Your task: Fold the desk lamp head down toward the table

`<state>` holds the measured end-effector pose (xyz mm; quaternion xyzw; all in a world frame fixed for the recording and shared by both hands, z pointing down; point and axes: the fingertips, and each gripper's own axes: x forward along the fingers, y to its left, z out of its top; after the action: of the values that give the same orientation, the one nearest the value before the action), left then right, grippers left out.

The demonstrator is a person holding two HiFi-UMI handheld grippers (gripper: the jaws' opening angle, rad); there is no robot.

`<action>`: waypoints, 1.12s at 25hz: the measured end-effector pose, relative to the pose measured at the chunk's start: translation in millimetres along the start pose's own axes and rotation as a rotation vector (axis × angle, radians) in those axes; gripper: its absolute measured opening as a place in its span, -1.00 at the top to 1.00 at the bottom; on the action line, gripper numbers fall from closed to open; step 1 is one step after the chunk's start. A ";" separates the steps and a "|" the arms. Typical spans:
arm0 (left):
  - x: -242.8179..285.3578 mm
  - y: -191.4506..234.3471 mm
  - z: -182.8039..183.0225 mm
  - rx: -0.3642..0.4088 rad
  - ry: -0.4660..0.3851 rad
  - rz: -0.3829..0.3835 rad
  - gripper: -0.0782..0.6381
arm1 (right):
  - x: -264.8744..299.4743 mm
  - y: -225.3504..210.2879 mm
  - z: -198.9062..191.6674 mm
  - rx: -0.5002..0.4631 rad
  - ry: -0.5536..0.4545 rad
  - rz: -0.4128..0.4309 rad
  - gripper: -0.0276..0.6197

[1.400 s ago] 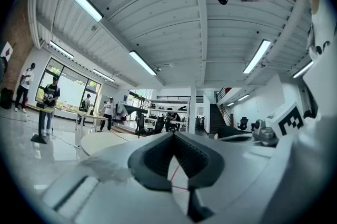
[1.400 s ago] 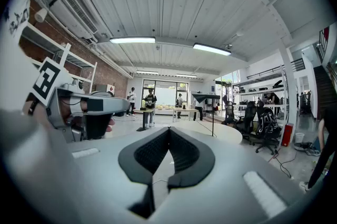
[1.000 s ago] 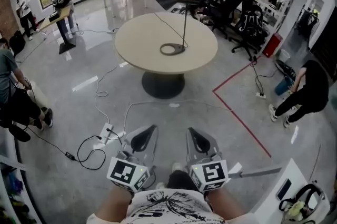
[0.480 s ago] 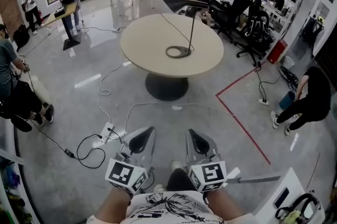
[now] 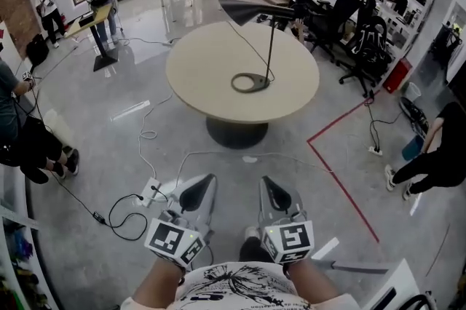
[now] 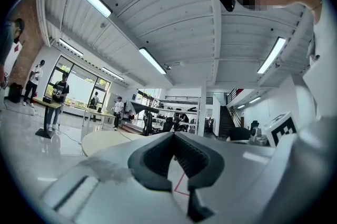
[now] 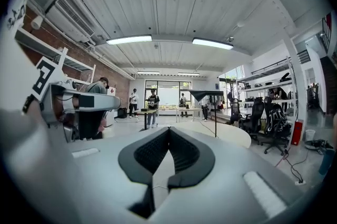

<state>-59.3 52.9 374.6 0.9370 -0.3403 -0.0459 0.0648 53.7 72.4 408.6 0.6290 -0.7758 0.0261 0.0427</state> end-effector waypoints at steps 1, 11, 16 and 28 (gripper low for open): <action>12.6 1.3 2.2 0.001 -0.005 0.001 0.76 | 8.2 -9.9 1.2 0.001 0.001 0.005 0.89; 121.8 16.3 -7.3 0.044 0.012 0.057 0.76 | 80.6 -94.5 5.3 0.006 0.018 0.097 0.89; 148.5 42.2 -5.0 0.064 -0.003 0.107 0.76 | 101.2 -121.3 0.6 0.013 0.030 0.105 0.89; 239.5 120.9 -4.8 0.092 0.021 0.008 0.76 | 195.2 -165.9 -2.5 0.007 0.063 -0.005 0.89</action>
<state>48.0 -192.8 387.8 0.9379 -0.3453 -0.0201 0.0253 176.0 -151.9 428.2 0.6300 -0.7723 0.0487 0.0651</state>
